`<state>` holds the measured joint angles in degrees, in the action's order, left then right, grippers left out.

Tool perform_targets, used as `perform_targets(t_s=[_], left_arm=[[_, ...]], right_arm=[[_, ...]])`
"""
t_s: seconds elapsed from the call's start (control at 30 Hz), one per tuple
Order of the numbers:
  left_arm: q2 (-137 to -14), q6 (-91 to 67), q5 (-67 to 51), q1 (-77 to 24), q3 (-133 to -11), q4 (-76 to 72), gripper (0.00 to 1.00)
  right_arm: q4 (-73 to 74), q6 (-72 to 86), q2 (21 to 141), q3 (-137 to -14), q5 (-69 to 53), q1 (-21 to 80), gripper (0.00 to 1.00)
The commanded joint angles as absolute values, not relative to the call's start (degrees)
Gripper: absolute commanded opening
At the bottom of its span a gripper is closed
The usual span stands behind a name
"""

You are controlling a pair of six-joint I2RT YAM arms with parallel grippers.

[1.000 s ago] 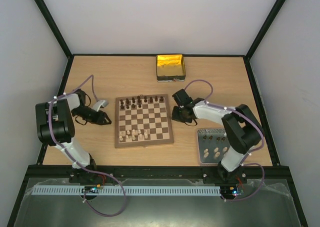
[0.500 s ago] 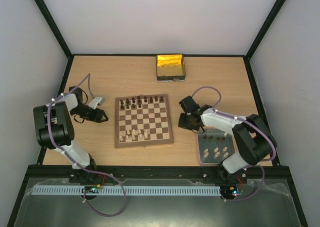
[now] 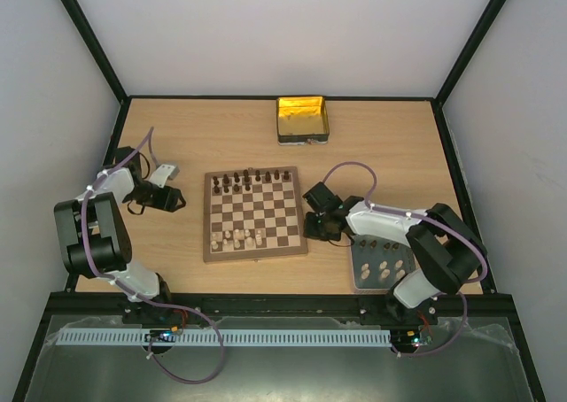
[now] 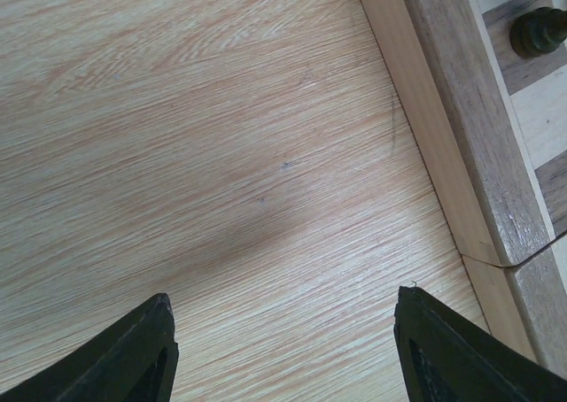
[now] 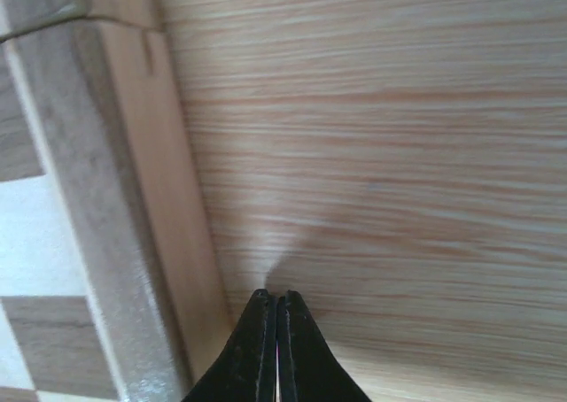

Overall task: Set up the chess pieces on the board
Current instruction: Move the chessboard to the center of the board.

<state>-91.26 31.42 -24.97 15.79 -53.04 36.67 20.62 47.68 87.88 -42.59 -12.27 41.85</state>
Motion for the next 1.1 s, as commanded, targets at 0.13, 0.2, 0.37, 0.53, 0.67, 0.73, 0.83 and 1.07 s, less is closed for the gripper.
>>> perform_targets(t_s=[0.13, 0.2, 0.37, 0.53, 0.67, 0.73, 0.83, 1.07], left_arm=[[-89.7, 30.1, -25.7, 16.1, -53.2, 37.0, 0.68], [-89.8, 30.1, -25.7, 16.1, -53.1, 36.9, 0.68], [-90.2, 29.8, -25.8, 16.1, -52.4, 36.3, 0.68], [-90.6, 29.8, -25.9, 16.2, -51.7, 35.7, 0.68], [-90.7, 29.8, -25.6, 16.1, -51.3, 35.5, 0.68], [-90.6, 29.9, -25.7, 16.1, -51.2, 35.4, 0.68], [-90.5, 29.8, -25.5, 16.1, -50.8, 35.1, 0.68], [-90.7, 29.8, -25.2, 16.2, -50.5, 34.7, 0.68]], right_arm=[[18.7, 50.9, 89.2, -41.5, -12.8, 45.5, 0.02], [18.8, 50.8, 89.1, -41.7, -12.9, 45.8, 0.02], [18.6, 50.9, 89.2, -42.1, -13.4, 46.7, 0.02], [18.1, 51.5, 89.7, -42.2, -13.6, 47.8, 0.02], [18.1, 51.6, 89.7, -42.2, -13.7, 48.3, 0.02], [17.9, 51.7, 89.8, -42.2, -13.9, 48.5, 0.02], [17.8, 51.9, 90.1, -42.3, -14.0, 49.0, 0.02], [17.7, 52.2, 91.2, -43.0, -13.7, 50.8, 0.02]])
